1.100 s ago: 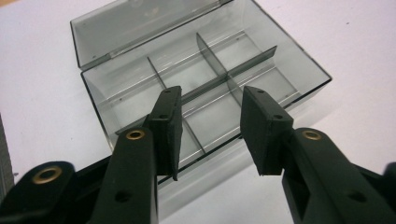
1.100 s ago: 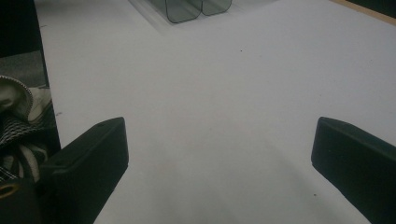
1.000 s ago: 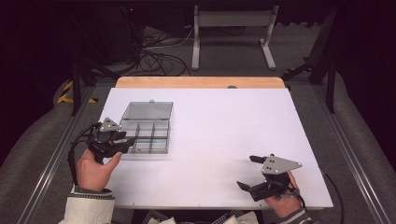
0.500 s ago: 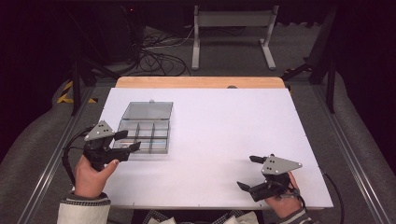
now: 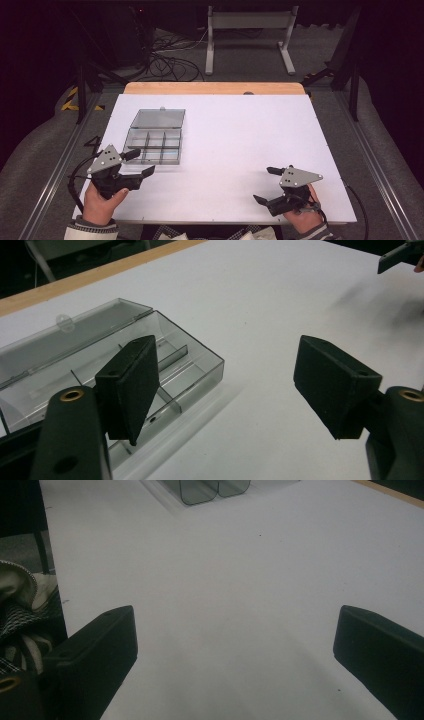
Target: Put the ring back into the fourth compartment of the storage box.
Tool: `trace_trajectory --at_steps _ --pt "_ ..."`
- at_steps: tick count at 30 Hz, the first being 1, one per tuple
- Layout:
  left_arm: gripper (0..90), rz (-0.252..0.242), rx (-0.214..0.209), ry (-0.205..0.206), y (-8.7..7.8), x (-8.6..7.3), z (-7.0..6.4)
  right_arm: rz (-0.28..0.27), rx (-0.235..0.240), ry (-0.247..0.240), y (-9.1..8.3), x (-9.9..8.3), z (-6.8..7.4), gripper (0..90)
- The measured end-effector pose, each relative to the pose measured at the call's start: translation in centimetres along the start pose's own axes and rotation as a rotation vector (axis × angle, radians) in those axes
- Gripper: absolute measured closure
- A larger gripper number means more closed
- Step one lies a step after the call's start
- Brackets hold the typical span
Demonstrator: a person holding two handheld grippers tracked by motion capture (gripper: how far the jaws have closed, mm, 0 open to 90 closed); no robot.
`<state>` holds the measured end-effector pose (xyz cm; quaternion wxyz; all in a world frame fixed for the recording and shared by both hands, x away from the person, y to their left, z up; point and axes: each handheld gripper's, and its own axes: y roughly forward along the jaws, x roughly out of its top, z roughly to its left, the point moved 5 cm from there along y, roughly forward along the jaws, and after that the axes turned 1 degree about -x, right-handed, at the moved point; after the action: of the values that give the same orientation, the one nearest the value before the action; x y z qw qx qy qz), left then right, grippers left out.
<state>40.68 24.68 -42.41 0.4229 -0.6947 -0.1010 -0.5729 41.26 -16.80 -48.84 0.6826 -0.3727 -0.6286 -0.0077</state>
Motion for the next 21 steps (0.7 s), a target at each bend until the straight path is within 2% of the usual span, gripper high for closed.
trace_trajectory --at_steps 2,7,9,15,19,21 --pt "21.8 -0.006 -0.003 0.003 -0.1 -0.1 -0.5 -0.001 0.002 -0.001 0.0 0.0 0.0 4.3" --pt "21.5 -0.043 -0.036 0.018 -0.1 -0.4 -1.4 -0.001 0.003 -0.002 0.0 0.0 0.1 4.3" --pt "21.0 -0.033 -0.031 0.024 0.0 -0.7 -1.6 -0.001 0.003 -0.003 0.0 0.0 0.1 4.3" --pt "21.6 -0.071 -0.059 0.026 0.1 -1.4 -1.9 0.002 0.003 -0.003 0.0 0.0 0.1 4.3" --pt "21.6 -0.059 -0.050 0.056 0.5 -2.0 -2.1 -0.001 0.005 -0.004 0.0 0.0 0.1 4.3" --pt "21.3 -0.052 -0.063 0.060 0.7 -2.3 -2.3 -0.001 0.006 -0.004 0.0 0.0 0.1 4.3"
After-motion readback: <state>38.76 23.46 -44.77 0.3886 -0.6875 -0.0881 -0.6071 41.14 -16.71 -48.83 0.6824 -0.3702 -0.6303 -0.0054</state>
